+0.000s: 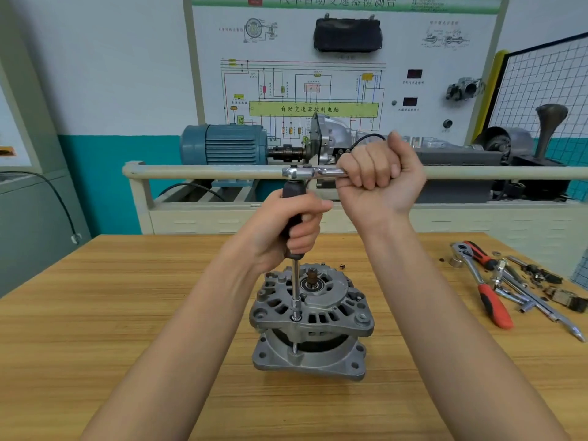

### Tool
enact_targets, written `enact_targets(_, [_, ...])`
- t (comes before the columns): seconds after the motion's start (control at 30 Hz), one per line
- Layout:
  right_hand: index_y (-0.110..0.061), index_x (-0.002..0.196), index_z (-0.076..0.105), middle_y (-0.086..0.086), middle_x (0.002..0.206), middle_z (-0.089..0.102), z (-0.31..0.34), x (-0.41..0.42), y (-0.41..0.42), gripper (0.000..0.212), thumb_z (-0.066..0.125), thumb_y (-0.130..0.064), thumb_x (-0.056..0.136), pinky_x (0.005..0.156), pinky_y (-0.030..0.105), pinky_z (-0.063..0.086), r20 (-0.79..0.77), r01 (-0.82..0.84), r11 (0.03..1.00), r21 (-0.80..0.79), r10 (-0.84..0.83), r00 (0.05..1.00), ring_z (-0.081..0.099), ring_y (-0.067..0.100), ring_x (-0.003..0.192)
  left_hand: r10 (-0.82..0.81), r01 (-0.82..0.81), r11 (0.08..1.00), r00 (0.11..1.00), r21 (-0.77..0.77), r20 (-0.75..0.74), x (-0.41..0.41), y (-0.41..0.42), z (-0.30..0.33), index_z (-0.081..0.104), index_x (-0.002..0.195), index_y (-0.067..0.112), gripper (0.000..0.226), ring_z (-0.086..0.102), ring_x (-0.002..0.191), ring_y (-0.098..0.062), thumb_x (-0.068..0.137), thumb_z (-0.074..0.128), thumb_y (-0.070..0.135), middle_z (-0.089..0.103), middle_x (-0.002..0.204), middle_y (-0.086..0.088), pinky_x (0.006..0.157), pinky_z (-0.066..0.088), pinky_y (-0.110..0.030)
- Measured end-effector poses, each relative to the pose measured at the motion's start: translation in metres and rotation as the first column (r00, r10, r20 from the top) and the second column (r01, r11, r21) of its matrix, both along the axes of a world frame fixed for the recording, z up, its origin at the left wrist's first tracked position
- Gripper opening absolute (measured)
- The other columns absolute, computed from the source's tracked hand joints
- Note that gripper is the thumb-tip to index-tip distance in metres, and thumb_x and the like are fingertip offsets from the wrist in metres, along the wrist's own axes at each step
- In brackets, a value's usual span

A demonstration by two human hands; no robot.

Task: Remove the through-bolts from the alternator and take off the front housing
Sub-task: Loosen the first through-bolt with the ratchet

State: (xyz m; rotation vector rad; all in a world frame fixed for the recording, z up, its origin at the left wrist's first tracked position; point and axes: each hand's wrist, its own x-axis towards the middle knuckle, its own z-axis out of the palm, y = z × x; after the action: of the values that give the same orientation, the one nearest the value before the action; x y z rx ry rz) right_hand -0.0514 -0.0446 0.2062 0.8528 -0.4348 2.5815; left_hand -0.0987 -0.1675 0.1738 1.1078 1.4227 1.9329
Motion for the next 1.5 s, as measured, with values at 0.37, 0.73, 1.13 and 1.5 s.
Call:
enact_targets(0.37, [-0.022, 0.048, 0.029, -0.006, 0.040, 0.026, -0.011, 0.022, -0.038, 0.043, 0.043, -0.005, 0.085, 0.046, 0.025, 0.020, -0.403, 0.693, 0.662, 0.285, -0.573, 0.714, 0.024, 0.010, 0.037, 0.489, -0.487, 0.870, 0.872, 0.072, 0.001, 0.012, 0.020, -0.005, 0.029, 0.053, 0.018, 0.043, 0.016, 0.030, -0.010, 0.083, 0.051, -0.004, 0.024, 0.037, 0.008, 0.037, 0.017, -0.013])
enact_targets(0.73, [-0.016, 0.033, 0.033, -0.005, 0.030, 0.024, 0.002, 0.003, -0.004, 0.050, 0.041, -0.014, 0.083, 0.038, 0.020, 0.018, -0.012, 0.044, 0.997, 0.068, -0.044, 0.999, 0.009, 0.010, 0.037, 0.107, -0.107, 0.994, 0.994, -0.001, -0.025, 0.003, 0.000, 0.001, 0.041, 0.046, 0.017, 0.040, 0.026, 0.030, -0.010, 0.081, 0.060, 0.009, 0.031, 0.037, 0.004, 0.035, 0.024, -0.016])
enact_targets(1.13, [-0.020, 0.044, 0.027, -0.006, 0.037, 0.027, -0.010, 0.024, -0.038, 0.046, 0.038, -0.004, 0.086, 0.047, 0.024, 0.022, -0.360, 0.635, 0.722, 0.274, -0.535, 0.765, 0.025, 0.008, 0.037, 0.505, -0.507, 0.862, 0.861, 0.012, 0.050, 0.016, 0.019, 0.002, 0.027, 0.051, 0.019, 0.046, 0.013, 0.030, -0.011, 0.083, 0.053, -0.001, 0.021, 0.036, 0.007, 0.038, 0.014, -0.013])
enact_targets(1.5, [-0.015, 0.033, 0.032, -0.005, 0.030, 0.020, 0.000, 0.002, -0.005, 0.049, 0.041, -0.015, 0.082, 0.038, 0.021, 0.017, -0.025, -0.068, 0.997, -0.022, 0.068, 0.997, 0.008, 0.010, 0.038, 0.012, -0.011, 0.998, 1.000, -0.056, 0.006, 0.007, -0.003, 0.003, 0.040, 0.041, 0.018, 0.038, 0.023, 0.029, -0.009, 0.075, 0.057, 0.018, 0.027, 0.036, 0.005, 0.034, 0.022, -0.016])
